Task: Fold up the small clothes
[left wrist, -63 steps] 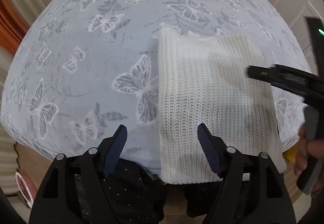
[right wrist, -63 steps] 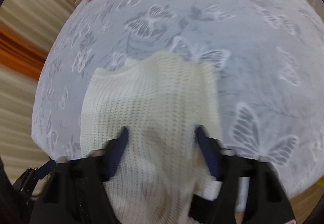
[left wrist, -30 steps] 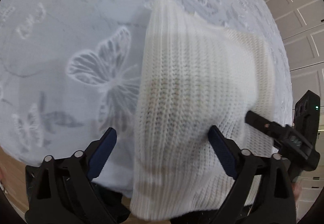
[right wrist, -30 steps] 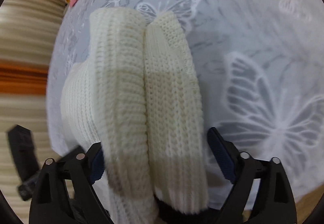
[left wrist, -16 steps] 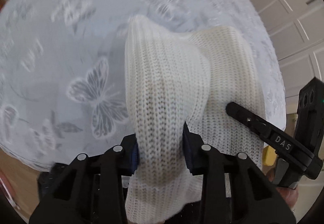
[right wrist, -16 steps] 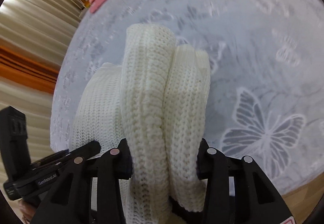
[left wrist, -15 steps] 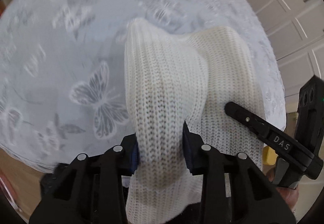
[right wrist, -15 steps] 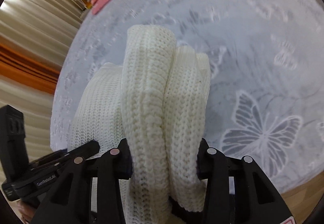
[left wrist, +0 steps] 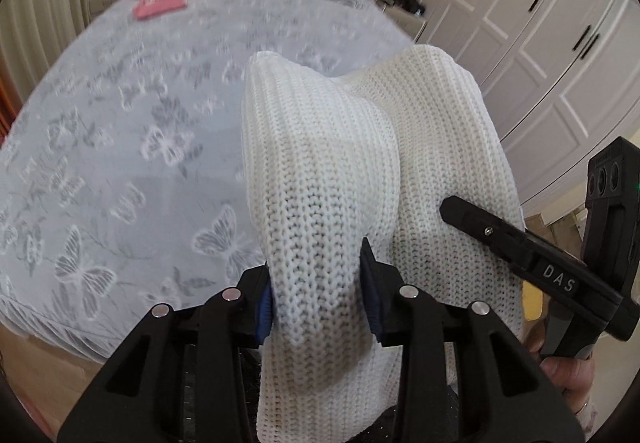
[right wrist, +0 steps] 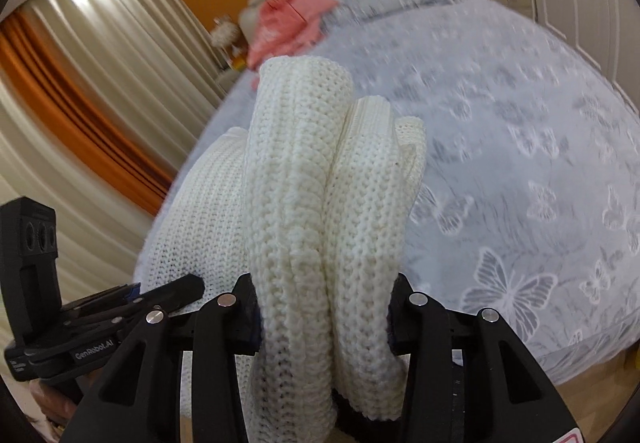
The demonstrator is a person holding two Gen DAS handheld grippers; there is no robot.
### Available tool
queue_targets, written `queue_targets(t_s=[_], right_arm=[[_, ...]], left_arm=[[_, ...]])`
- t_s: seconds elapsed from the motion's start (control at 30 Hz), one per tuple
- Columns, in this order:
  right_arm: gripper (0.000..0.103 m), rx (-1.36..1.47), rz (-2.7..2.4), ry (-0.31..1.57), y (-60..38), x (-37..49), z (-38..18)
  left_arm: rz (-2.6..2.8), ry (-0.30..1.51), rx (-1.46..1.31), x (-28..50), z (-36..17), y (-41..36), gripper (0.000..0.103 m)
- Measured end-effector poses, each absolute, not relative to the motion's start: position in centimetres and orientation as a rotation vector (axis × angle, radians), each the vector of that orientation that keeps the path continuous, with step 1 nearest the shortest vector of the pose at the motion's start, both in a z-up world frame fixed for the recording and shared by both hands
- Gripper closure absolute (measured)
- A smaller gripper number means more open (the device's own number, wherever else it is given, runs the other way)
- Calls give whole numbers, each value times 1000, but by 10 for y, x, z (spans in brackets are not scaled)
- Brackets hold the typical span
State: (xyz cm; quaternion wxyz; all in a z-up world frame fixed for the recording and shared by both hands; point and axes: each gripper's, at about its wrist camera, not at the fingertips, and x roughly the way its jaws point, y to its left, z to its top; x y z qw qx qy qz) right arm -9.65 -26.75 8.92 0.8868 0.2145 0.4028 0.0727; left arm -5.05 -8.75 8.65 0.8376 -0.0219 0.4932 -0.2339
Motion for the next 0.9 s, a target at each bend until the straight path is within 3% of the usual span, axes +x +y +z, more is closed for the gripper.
queue_targets(t_s=[0.23,0.4,0.43,0.5,0.57,0.63,0.67,0.7,0.73,0.77,0.9], right_arm=[[62,401,222,756,-224,-83,128],[60,371,254,757,-202,-46,124],[56,380,257,767,-199,-36,116],[46,395,266,801,-196,-14,89],[38,371,236,843,-194,7,50],[36,309,149,951,-197,27,-5],[37,284,107,1004,-199,31,-26],[47,275,72,1062,-203,30,-48],[63,306,84,1082,-206,25,-55],[67,332,105,1082,-206,17,-55],[68,284,182,1054,-186,8,-35]], left_arm=[[-466,926,-62,-56,133,-41,67],[-427,891,-66,-35,140,-11,66],[-416,892,-65,-30,137,-7,64],[-385,903,-53,-14,122,2,58],[-323,913,-41,1,97,10,25],[-256,933,8,20,53,17,19],[-224,966,36,29,31,20,20],[-190,1012,64,38,3,25,21],[-148,1062,77,43,-26,31,31],[-114,1109,95,43,-45,36,39],[-103,1144,79,21,-66,49,35]])
